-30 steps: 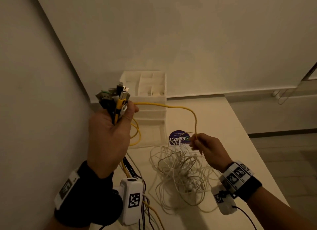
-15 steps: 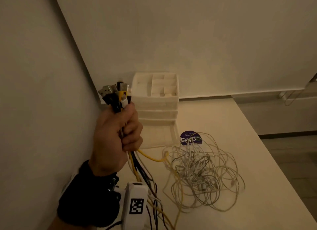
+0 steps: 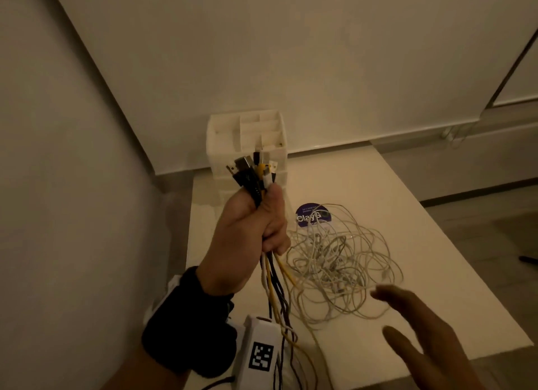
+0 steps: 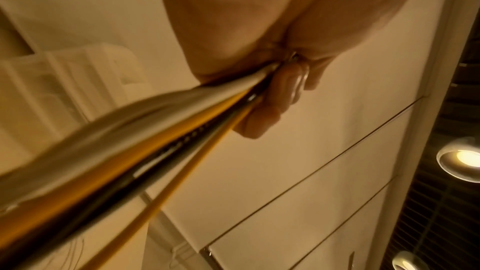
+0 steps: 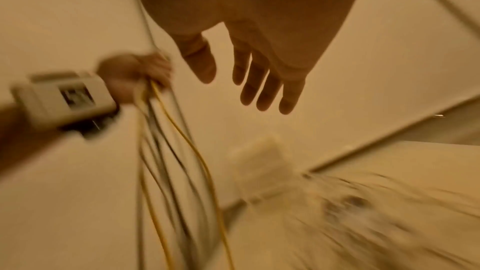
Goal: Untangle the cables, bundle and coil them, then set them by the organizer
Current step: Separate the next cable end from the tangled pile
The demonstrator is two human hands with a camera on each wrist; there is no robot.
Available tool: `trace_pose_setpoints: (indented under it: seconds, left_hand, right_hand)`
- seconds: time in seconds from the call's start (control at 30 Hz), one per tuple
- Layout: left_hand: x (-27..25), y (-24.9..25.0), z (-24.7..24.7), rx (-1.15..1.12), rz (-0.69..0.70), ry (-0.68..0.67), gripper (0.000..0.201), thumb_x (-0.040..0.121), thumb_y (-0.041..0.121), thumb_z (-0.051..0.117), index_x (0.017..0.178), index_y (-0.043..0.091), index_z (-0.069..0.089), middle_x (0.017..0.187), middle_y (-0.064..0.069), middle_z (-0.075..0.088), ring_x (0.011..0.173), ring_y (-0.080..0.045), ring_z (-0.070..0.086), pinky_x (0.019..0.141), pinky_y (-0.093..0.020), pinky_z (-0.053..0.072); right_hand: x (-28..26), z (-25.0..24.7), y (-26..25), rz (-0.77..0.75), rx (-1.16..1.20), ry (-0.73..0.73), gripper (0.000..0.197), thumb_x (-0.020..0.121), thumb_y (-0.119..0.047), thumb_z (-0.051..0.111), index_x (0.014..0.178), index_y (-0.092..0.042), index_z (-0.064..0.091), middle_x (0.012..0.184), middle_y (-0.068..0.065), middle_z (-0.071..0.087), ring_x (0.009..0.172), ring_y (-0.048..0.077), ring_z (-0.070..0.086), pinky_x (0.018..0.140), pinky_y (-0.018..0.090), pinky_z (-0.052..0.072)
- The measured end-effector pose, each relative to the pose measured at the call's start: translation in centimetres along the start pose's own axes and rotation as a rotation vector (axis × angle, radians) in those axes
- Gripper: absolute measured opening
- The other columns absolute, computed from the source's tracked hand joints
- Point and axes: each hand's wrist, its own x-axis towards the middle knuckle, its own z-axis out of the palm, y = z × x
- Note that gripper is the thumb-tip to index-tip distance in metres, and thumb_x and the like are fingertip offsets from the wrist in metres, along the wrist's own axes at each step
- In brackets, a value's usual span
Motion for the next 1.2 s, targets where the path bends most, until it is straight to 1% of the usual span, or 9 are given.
trace_pose_setpoints:
  seconds: [0.1, 0.2, 0.27, 0.43, 0.6, 0.87, 0.97, 1.1, 1.2]
  left_hand:
    - [-0.6, -1.0, 1.4, -0.009, -0.044, -0.012, 0.033, 0.095, 0.032, 0.045, 0.07, 0.013, 0.037, 0.058, -0.003, 0.025, 0.042, -0.012, 0.025, 0.042, -0.025, 0.03]
    - [-0.8, -1.1, 1.9, 0.016, -0.032, 0.01, 0.033, 0.095, 0.036, 0.045, 0.068, 0.017, 0.04, 0.059, -0.004, 0.023, 0.042, -0.011, 0.02, 0.039, -0.023, 0.018]
    - [-0.7, -0.7, 1.5, -0.01, -0.024, 0.042, 0.035, 0.096, 0.036, 0.043, 0.067, 0.018, 0.037, 0.059, -0.002, 0.023, 0.042, -0.01, 0.017, 0.04, -0.022, 0.014]
    - [-1.2, 0.3, 0.7, -0.072, 0.01, 0.047, 0.036, 0.098, 0.035, 0.036, 0.07, 0.014, 0.032, 0.058, 0.001, 0.025, 0.042, -0.009, 0.021, 0.041, -0.023, 0.024]
    - [-0.8, 1.8, 0.1, -0.12, 0.063, 0.067, 0.034, 0.094, 0.038, 0.042, 0.07, 0.015, 0.034, 0.059, 0.002, 0.025, 0.043, -0.01, 0.026, 0.044, -0.026, 0.034]
    - [0.1, 1.7, 0.7, -0.137, 0.087, 0.081, 0.031, 0.095, 0.037, 0.039, 0.074, 0.015, 0.034, 0.055, 0.004, 0.026, 0.047, -0.013, 0.032, 0.05, -0.029, 0.04]
    - [0.2, 2.4, 0.8, -0.139, 0.003, 0.003, 0.03, 0.092, 0.04, 0.041, 0.075, 0.017, 0.032, 0.053, 0.005, 0.026, 0.042, -0.01, 0.026, 0.043, -0.025, 0.033]
    - [0.3, 1.1, 1.9, -0.146, -0.048, 0.015, 0.03, 0.091, 0.041, 0.043, 0.075, 0.018, 0.033, 0.05, 0.007, 0.025, 0.038, -0.006, 0.019, 0.038, -0.02, 0.019]
    - [0.5, -0.2, 3.0, -0.151, -0.063, 0.038, 0.034, 0.086, 0.045, 0.05, 0.074, 0.019, 0.033, 0.049, 0.008, 0.024, 0.036, -0.004, 0.018, 0.036, -0.017, 0.017]
  right_hand:
    - [3.9, 5.0, -5.9, -0.168, 0.118, -0.206, 0.056, 0.083, -0.034, 0.063, 0.135, -0.029, 0.045, 0.128, -0.022, 0.057, 0.12, -0.001, 0.052, 0.099, 0.014, 0.04]
    - [5.7, 9.2, -8.9, -0.163, 0.207, -0.403, 0.024, 0.09, -0.033, 0.054, 0.11, -0.02, 0.057, 0.099, -0.019, 0.065, 0.088, 0.0, 0.061, 0.083, 0.029, 0.049]
    - [5.1, 10.8, -8.9, -0.111, 0.346, -0.427, 0.029, 0.095, -0.043, 0.049, 0.094, -0.015, 0.056, 0.077, -0.006, 0.064, 0.067, 0.01, 0.059, 0.071, 0.043, 0.05]
    - [4.0, 10.5, -6.4, -0.252, 0.23, -0.381, 0.039, 0.096, -0.057, 0.035, 0.082, -0.022, 0.044, 0.064, -0.004, 0.052, 0.053, 0.009, 0.047, 0.055, 0.025, 0.039]
    - [2.3, 10.6, -2.3, -0.167, 0.022, -0.446, 0.046, 0.091, -0.065, 0.03, 0.083, -0.023, 0.045, 0.062, -0.002, 0.056, 0.056, 0.013, 0.055, 0.059, 0.033, 0.046]
    - [0.0, 11.6, 2.1, 0.032, 0.086, -0.526, 0.024, 0.101, -0.027, 0.036, 0.097, -0.005, 0.044, 0.077, -0.008, 0.048, 0.068, 0.008, 0.045, 0.067, 0.029, 0.044]
    - [-0.6, 11.3, 3.5, 0.051, 0.055, -0.529, 0.04, 0.096, -0.046, 0.03, 0.097, -0.008, 0.045, 0.074, -0.011, 0.049, 0.066, 0.007, 0.048, 0.071, 0.041, 0.047]
    - [-0.6, 11.0, 4.9, 0.062, 0.003, -0.575, 0.029, 0.099, -0.037, 0.038, 0.102, -0.009, 0.045, 0.072, -0.012, 0.048, 0.061, 0.001, 0.046, 0.065, 0.03, 0.038]
    - [-0.7, 10.3, 5.7, 0.087, -0.012, -0.642, 0.027, 0.098, -0.038, 0.04, 0.105, -0.013, 0.044, 0.082, -0.008, 0.052, 0.067, 0.001, 0.047, 0.07, 0.032, 0.041]
